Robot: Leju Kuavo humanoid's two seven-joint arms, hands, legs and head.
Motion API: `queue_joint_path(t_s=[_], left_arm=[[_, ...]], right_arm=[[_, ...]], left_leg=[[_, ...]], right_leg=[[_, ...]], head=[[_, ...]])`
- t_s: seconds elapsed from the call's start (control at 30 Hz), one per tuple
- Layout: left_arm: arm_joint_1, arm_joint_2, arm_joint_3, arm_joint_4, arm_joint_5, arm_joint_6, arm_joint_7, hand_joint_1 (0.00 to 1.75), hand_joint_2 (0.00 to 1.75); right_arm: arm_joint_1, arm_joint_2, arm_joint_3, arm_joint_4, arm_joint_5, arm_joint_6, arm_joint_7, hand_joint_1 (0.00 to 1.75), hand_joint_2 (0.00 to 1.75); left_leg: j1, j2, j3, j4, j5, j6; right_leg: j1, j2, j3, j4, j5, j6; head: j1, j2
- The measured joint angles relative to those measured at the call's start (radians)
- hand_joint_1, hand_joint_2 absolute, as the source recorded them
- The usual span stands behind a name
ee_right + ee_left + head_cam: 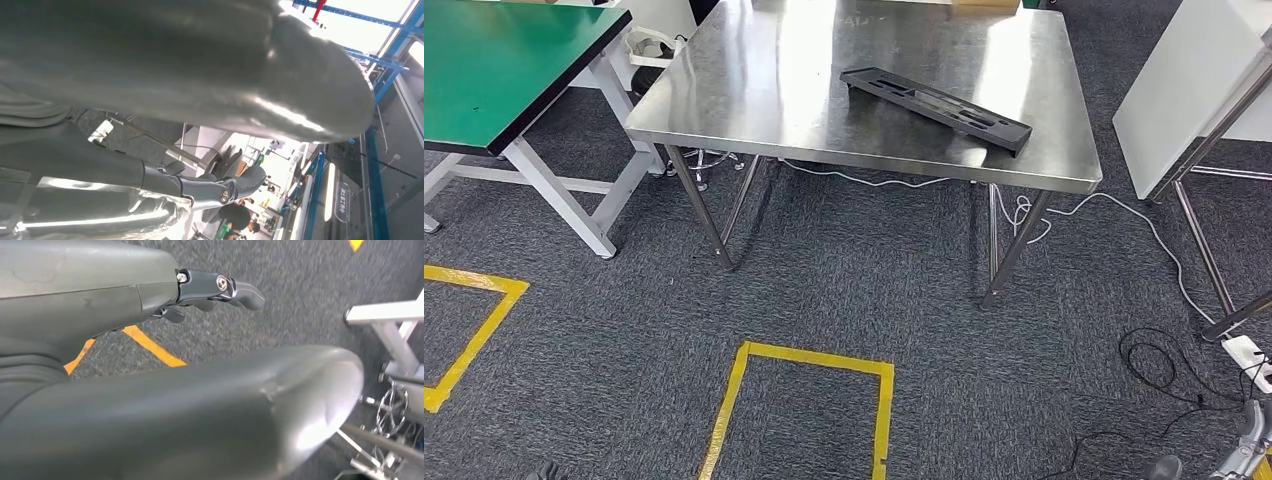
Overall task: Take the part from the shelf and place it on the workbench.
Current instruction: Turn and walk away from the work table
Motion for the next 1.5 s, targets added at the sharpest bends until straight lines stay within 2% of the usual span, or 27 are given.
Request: queue_joint_path(t_s=[0.07, 0.17, 0.23, 0.33, 0.37, 0.4, 0.43, 0.5, 0.57, 0.6, 0.63, 0.7, 0.73, 0.77, 0.87, 0.93, 0.97, 1.0, 1.07, 1.13, 1.23, 1.27, 1.33, 1.37, 1.43, 1.47, 1.5], left_arm=[[-0.004, 0.006, 0.000, 0.011, -0.005, -0.002, 0.000, 0.00, 0.00], [-0.009, 0.011, 0.000, 0.023, -0.009, -0.002, 0.001, 0.00, 0.00], [-0.016, 0.013, 0.000, 0.031, -0.010, -0.002, 0.000, 0.00, 0.00], [-0.026, 0.013, 0.001, 0.043, -0.011, -0.003, 0.000, 0.00, 0.00], [-0.027, 0.013, 0.001, 0.045, -0.011, -0.003, 0.000, 0.00, 0.00], [-0.029, 0.013, 0.001, 0.048, -0.011, -0.004, 0.000, 0.00, 0.00], [-0.032, 0.013, 0.001, 0.050, -0.011, -0.004, 0.000, 0.00, 0.00], [-0.037, 0.012, 0.001, 0.054, -0.011, -0.006, 0.000, 0.00, 0.00], [-0.043, 0.013, 0.001, 0.056, -0.008, -0.010, 0.000, 0.00, 0.00], [-0.045, 0.013, 0.001, 0.057, -0.006, -0.011, 0.000, 0.00, 0.00], [-0.047, 0.014, 0.001, 0.057, -0.003, -0.012, 0.000, 0.00, 0.00], [-0.049, 0.017, 0.001, 0.057, 0.000, -0.013, 0.000, 0.00, 0.00], [-0.049, 0.019, 0.001, 0.057, 0.002, -0.013, 0.000, 0.00, 0.00], [-0.050, 0.022, 0.001, 0.057, 0.002, -0.014, 0.000, 0.00, 0.00], [-0.051, 0.025, 0.001, 0.057, 0.003, -0.015, 0.000, 0.00, 0.00], [-0.050, 0.024, 0.002, 0.058, 0.003, -0.018, 0.000, 0.00, 0.00], [-0.050, 0.024, 0.002, 0.059, 0.003, -0.019, 0.000, 0.00, 0.00], [-0.050, 0.025, 0.002, 0.059, 0.002, -0.020, 0.001, 0.00, 0.00], [-0.051, 0.025, 0.002, 0.058, 0.001, -0.021, 0.003, 0.00, 0.00], [-0.052, 0.025, 0.002, 0.058, 0.000, -0.021, 0.005, 0.00, 0.00], [-0.052, 0.026, 0.002, 0.058, 0.000, -0.021, 0.006, 0.00, 0.00], [-0.052, 0.026, 0.002, 0.058, 0.000, -0.021, 0.006, 0.00, 0.00], [-0.051, 0.025, 0.003, 0.059, 0.000, -0.021, 0.007, 0.00, 0.00], [-0.050, 0.025, 0.003, 0.059, 0.000, -0.020, 0.008, 0.00, 0.00], [-0.046, 0.025, 0.003, 0.059, 0.000, -0.020, 0.008, 0.00, 0.00], [-0.044, 0.025, 0.004, 0.060, 0.000, -0.020, 0.009, 0.00, 0.00], [-0.041, 0.024, 0.004, 0.061, 0.000, -0.020, 0.009, 0.00, 0.00]], right_arm=[[0.000, 0.000, -0.002, 0.000, 0.000, 0.002, 0.001, 0.00, 0.00], [0.000, 0.002, -0.005, 0.001, 0.000, 0.004, 0.001, 0.00, 0.00], [-0.001, 0.002, -0.011, 0.001, 0.000, 0.004, 0.001, 0.00, 0.00], [-0.005, 0.001, -0.019, 0.004, -0.004, 0.004, 0.002, 0.00, 0.00], [-0.006, 0.001, -0.020, 0.006, -0.005, 0.004, 0.002, 0.00, 0.00], [-0.006, 0.000, -0.021, 0.007, -0.005, 0.004, 0.002, 0.00, 0.00], [-0.006, 0.000, -0.022, 0.008, -0.006, 0.004, 0.001, 0.00, 0.00], [-0.007, 0.000, -0.024, 0.009, -0.009, 0.004, 0.000, 0.00, 0.00], [-0.008, 0.000, -0.024, 0.009, -0.014, 0.003, -0.003, 0.00, 0.00], [-0.009, 0.000, -0.025, 0.009, -0.015, 0.002, -0.005, 0.00, 0.00], [-0.010, 0.000, -0.025, 0.009, -0.015, 0.002, -0.005, 0.00, 0.00], [-0.011, 0.001, -0.025, 0.009, -0.016, 0.001, -0.006, 0.00, 0.00], [-0.012, 0.001, -0.025, 0.009, -0.015, 0.001, -0.006, 0.00, 0.00], [-0.012, 0.003, -0.025, 0.009, -0.015, 0.001, -0.006, 0.00, 0.00], [-0.013, 0.006, -0.025, 0.009, -0.015, 0.000, -0.007, 0.00, 0.00], [-0.013, 0.006, -0.025, 0.009, -0.015, -0.002, -0.006, 0.00, 0.00], [-0.013, 0.006, -0.025, 0.009, -0.015, -0.003, -0.005, 0.00, 0.00], [-0.014, 0.006, -0.025, 0.009, -0.015, -0.004, -0.004, 0.00, 0.00], [-0.013, 0.006, -0.025, 0.009, -0.014, -0.007, 0.000, 0.00, 0.00], [-0.012, 0.007, -0.025, 0.009, -0.013, -0.010, 0.002, 0.00, 0.00], [-0.008, 0.008, -0.025, 0.007, -0.013, -0.012, 0.004, 0.00, 0.00], [-0.007, 0.008, -0.026, 0.006, -0.012, -0.012, 0.004, 0.00, 0.00], [-0.006, 0.008, -0.026, 0.004, -0.012, -0.012, 0.006, 0.00, 0.00], [-0.004, 0.008, -0.026, 0.003, -0.012, -0.012, 0.008, 0.00, 0.00], [0.000, 0.007, -0.028, 0.004, -0.012, -0.011, 0.012, 0.00, 0.00], [0.002, 0.007, -0.028, 0.004, -0.011, -0.010, 0.014, 0.00, 0.00], [0.004, 0.006, -0.029, 0.005, -0.010, -0.009, 0.016, 0.00, 0.00]], left_leg=[[-0.007, -0.003, 0.034, -0.072, 0.019, 0.006], [-0.014, -0.002, 0.033, -0.084, 0.024, 0.016], [-0.015, 0.001, 0.038, -0.106, 0.040, 0.030], [-0.025, 0.004, 0.030, -0.116, 0.051, 0.045], [-0.030, 0.004, 0.026, -0.115, 0.053, 0.047], [-0.034, 0.005, 0.024, -0.115, 0.054, 0.049], [-0.037, 0.005, 0.022, -0.115, 0.055, 0.050], [-0.043, 0.004, 0.023, -0.112, 0.056, 0.050], [-0.049, 0.004, 0.020, -0.102, 0.052, 0.044], [-0.051, 0.004, 0.018, -0.098, 0.051, 0.040], [-0.052, 0.005, 0.016, -0.095, 0.050, 0.036], [-0.048, 0.003, 0.012, -0.086, 0.045, 0.027], [-0.045, 0.002, 0.005, -0.067, 0.030, 0.020], [-0.040, -0.001, -0.011, -0.028, 0.004, 0.011], [-0.023, -0.003, -0.081, 0.134, -0.081, -0.011], [-0.012, -0.003, -0.109, 0.191, -0.090, -0.020], [-0.006, -0.003, -0.104, 0.179, -0.072, -0.024], [-0.001, -0.003, -0.081, 0.127, -0.037, -0.026], [0.003, -0.005, -0.012, -0.017, 0.027, -0.023], [-0.003, -0.006, 0.020, -0.088, 0.045, -0.013], [-0.011, -0.005, 0.020, -0.102, 0.050, 0.009], [-0.011, -0.003, 0.023, -0.112, 0.057, 0.020], [-0.010, 0.000, 0.027, -0.128, 0.068, 0.036], [-0.012, 0.000, 0.024, -0.129, 0.070, 0.040], [-0.016, 0.000, 0.018, -0.129, 0.072, 0.042], [-0.018, 0.000, 0.016, -0.128, 0.073, 0.043], [-0.020, 0.000, 0.016, -0.127, 0.074, 0.043]], right_leg=[[0.003, 0.001, -0.003, -0.001, 0.003, 0.007], [0.005, 0.000, -0.006, -0.005, 0.007, 0.025], [0.010, -0.002, -0.026, 0.028, -0.015, 0.026], [0.014, -0.003, -0.120, 0.215, -0.106, 0.003], [0.015, -0.003, -0.147, 0.272, -0.127, 0.001], [0.016, -0.003, -0.154, 0.292, -0.130, 0.003], [0.017, -0.003, -0.137, 0.269, -0.117, 0.008], [0.021, -0.005, -0.054, 0.126, -0.063, 0.014], [0.027, -0.008, 0.009, 0.005, -0.027, 0.006], [0.029, -0.008, 0.019, -0.017, -0.021, 0.001], [0.031, -0.007, 0.018, -0.021, -0.019, -0.004], [0.022, -0.006, 0.023, -0.025, -0.013, -0.013], [0.017, -0.006, 0.027, -0.027, -0.010, -0.018], [0.011, -0.006, 0.031, -0.028, -0.007, -0.022], [0.012, -0.006, 0.030, -0.027, -0.006, -0.024], [0.012, -0.005, 0.030, -0.027, -0.006, -0.024], [0.012, -0.004, 0.031, -0.026, -0.006, -0.024], [0.011, -0.003, 0.033, -0.027, -0.007, -0.023], [0.012, 0.000, 0.035, -0.027, -0.008, -0.019], [0.014, 0.002, 0.031, -0.029, -0.008, -0.009], [0.015, 0.001, 0.027, -0.033, -0.005, 0.013], [0.017, 0.000, 0.021, -0.021, -0.014, 0.015], [0.018, -0.001, -0.025, 0.068, -0.062, 0.007], [0.018, -0.001, -0.063, 0.141, -0.096, 0.001], [0.018, -0.001, -0.128, 0.271, -0.141, 0.000], [0.018, -0.001, -0.134, 0.285, -0.140, 0.006], [0.018, -0.001, -0.117, 0.253, -0.122, 0.014]], head=[[0.000, 0.000], [0.000, 0.000], [0.002, 0.000], [0.005, 0.000], [0.006, 0.000], [0.005, 0.000], [0.006, 0.000], [0.006, 0.000], [0.004, 0.000], [0.003, 0.000], [0.002, 0.000], [0.003, 0.000], [0.001, 0.000], [-0.002, 0.000], [-0.006, 0.000], [-0.006, 0.000], [-0.006, 0.000], [-0.006, 0.000], [-0.006, 0.000], [-0.006, 0.000], [-0.006, 0.000], [-0.005, 0.000], [-0.002, 0.000], [-0.002, 0.000], [-0.001, 0.000], [-0.001, 0.000], [-0.001, 0.000]])
